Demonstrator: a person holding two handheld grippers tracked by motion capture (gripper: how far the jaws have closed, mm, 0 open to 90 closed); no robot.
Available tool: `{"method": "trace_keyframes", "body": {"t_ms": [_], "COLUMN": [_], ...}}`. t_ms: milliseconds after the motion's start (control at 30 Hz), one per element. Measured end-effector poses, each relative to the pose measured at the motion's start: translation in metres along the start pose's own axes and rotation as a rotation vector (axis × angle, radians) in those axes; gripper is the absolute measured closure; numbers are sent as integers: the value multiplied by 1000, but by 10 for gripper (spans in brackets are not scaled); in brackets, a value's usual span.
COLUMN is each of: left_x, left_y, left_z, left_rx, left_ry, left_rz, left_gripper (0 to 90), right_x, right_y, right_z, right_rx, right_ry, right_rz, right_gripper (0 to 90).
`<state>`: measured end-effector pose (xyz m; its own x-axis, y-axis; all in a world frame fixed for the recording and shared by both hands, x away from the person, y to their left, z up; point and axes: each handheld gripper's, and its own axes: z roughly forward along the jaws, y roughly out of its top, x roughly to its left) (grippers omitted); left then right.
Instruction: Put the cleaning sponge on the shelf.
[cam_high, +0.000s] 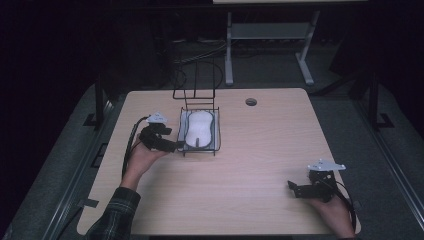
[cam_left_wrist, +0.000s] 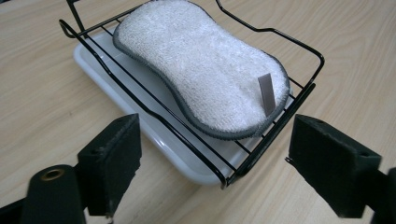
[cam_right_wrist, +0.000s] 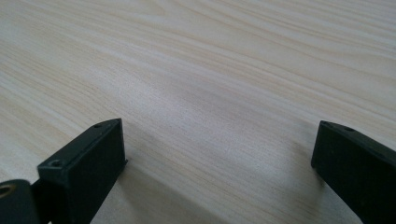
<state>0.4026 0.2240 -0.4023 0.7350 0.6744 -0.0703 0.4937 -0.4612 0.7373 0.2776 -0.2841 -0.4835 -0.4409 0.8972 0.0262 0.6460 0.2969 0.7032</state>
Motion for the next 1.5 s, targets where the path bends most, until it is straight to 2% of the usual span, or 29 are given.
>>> {"method": "trace_keyframes", "body": {"t_ms": [100,433,567,800,1067,1300,1500], "left_x": [-4,-12,-16,-23,-35,-43,-47], "left_y": [-2,-16,-25,-44,-67,-77,-91], "left_z": [-5,-26,-35,-50,-58,-66,-73], "left_rx": [-3,9,7,-9,4,-18,-28], "left_ry": [19,49,71,88,97,116,130], "left_rz": [15,15,22,10,13,16,10], "left_gripper": [129,127,127,128,128,129,129], "right_x": [0,0,0,0,0,0,0], "right_y": [0,0,0,0,0,0,0], "right_z": [0,0,0,0,0,0,0], "right_rx": [0,0,0,0,0,0,0], "right_ry": [0,0,0,0,0,0,0], "right_rz": [0,0,0,0,0,-1,0], "right_gripper": [24,24,24,24,24,24,24]}}
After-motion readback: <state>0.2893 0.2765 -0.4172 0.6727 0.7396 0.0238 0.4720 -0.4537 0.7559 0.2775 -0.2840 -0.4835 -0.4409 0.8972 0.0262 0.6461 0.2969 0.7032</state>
